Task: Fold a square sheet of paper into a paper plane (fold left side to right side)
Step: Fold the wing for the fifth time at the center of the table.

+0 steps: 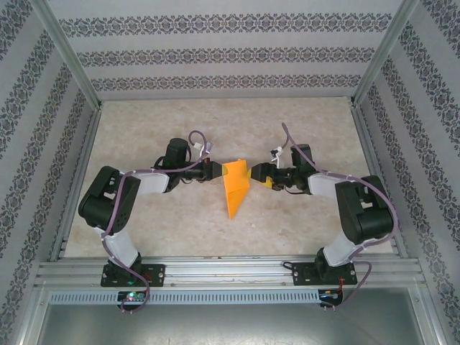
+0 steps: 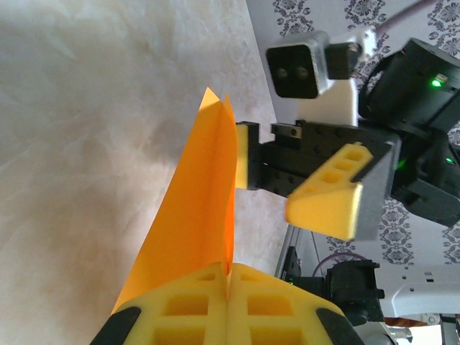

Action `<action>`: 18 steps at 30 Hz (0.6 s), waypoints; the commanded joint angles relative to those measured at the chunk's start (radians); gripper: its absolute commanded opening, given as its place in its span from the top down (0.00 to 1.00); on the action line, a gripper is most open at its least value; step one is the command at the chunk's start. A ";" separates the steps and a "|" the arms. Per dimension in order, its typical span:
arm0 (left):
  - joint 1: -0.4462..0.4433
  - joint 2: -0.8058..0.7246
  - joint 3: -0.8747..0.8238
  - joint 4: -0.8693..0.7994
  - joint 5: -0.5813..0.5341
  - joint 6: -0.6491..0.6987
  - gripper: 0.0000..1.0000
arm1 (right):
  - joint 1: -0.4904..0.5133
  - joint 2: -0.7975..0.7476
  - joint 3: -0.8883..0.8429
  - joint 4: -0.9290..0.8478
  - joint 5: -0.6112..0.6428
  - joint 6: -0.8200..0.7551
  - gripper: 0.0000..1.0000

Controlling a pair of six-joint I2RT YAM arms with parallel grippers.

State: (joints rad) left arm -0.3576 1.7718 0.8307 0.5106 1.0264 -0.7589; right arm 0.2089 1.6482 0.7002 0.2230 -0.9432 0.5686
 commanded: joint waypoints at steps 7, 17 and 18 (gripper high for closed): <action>0.010 0.037 0.013 0.066 0.052 0.003 1.00 | 0.061 0.132 0.071 0.137 -0.110 0.006 0.20; 0.011 0.035 0.032 -0.069 -0.015 0.087 1.00 | 0.040 0.108 0.082 0.135 -0.128 0.025 0.45; 0.010 0.036 0.034 -0.078 -0.018 0.091 1.00 | 0.034 0.104 0.084 0.132 -0.127 0.024 0.47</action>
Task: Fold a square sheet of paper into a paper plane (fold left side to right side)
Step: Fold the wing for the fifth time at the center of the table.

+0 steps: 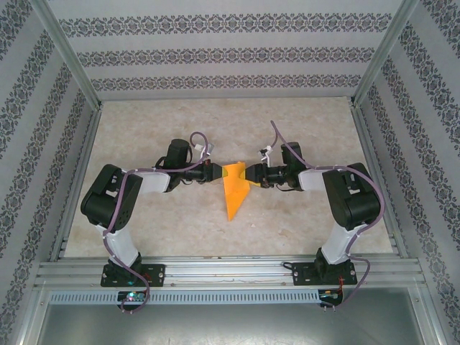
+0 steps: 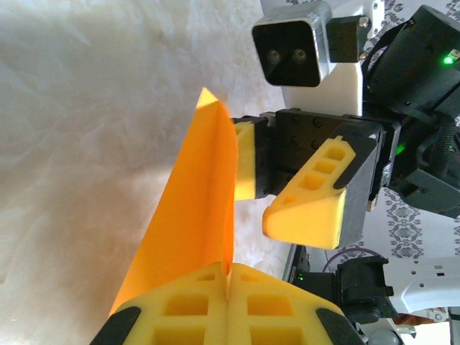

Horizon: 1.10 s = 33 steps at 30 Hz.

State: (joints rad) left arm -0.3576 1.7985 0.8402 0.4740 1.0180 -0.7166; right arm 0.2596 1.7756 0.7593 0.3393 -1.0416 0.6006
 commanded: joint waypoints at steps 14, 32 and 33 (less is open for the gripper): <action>0.011 0.031 0.032 -0.097 -0.009 0.087 1.00 | -0.013 0.001 0.078 -0.018 -0.025 -0.013 0.60; 0.007 -0.221 0.030 -0.440 -0.297 0.324 0.57 | -0.010 -0.025 0.153 -0.277 0.093 -0.035 1.00; 0.001 -0.266 0.035 -0.496 -0.351 0.356 0.56 | -0.011 -0.029 0.170 -0.330 0.100 -0.035 1.00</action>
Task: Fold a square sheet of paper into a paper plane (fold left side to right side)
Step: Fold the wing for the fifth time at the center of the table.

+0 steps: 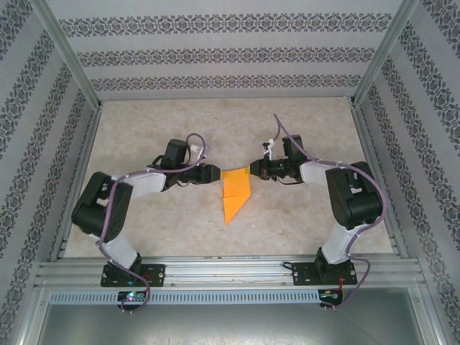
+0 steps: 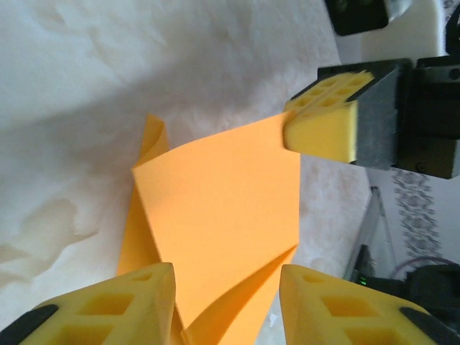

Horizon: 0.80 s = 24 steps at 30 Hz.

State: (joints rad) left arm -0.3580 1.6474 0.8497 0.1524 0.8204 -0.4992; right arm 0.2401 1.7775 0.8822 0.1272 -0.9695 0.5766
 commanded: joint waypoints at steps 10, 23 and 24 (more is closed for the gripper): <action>-0.343 -0.310 0.128 -0.554 -0.638 0.284 0.54 | 0.001 -0.050 0.114 -0.370 0.135 0.096 1.00; -0.701 0.017 0.331 -0.647 -0.912 0.193 0.49 | 0.001 -0.069 0.113 -0.339 0.202 0.231 1.00; -0.710 0.043 0.351 -0.658 -0.924 0.195 0.49 | 0.001 -0.070 0.112 -0.338 0.205 0.234 1.00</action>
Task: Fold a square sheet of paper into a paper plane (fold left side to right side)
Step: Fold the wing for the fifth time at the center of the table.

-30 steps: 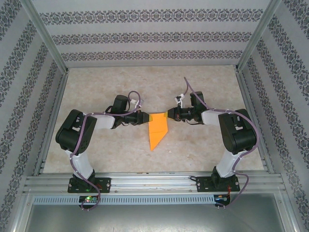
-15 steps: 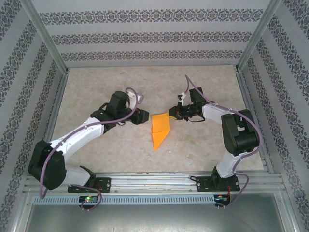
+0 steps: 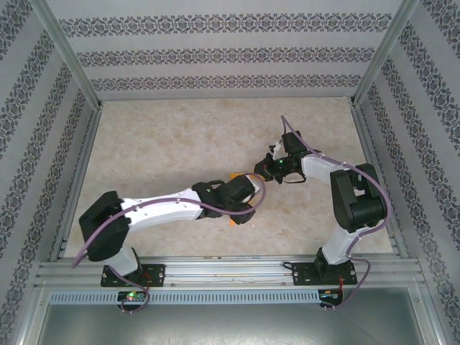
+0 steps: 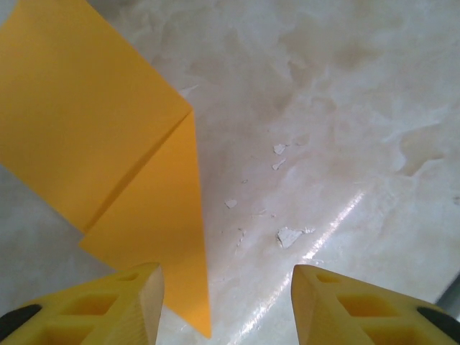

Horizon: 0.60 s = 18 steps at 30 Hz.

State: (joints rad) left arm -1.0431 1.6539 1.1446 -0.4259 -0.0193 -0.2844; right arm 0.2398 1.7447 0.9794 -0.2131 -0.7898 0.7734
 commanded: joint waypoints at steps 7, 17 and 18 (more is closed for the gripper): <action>-0.051 0.171 0.146 -0.133 -0.168 0.011 0.50 | 0.002 -0.038 0.004 0.007 0.035 0.050 1.00; -0.056 0.230 0.168 -0.151 -0.292 0.003 0.55 | 0.002 -0.031 0.005 0.005 0.041 0.049 1.00; -0.057 0.234 0.171 -0.159 -0.305 0.001 0.55 | 0.001 -0.030 0.005 0.006 0.041 0.047 1.00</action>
State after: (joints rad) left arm -1.0809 1.8687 1.2858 -0.5236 -0.2512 -0.2840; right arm 0.2398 1.7302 0.9794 -0.2100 -0.7635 0.8104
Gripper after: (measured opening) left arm 0.449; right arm 0.057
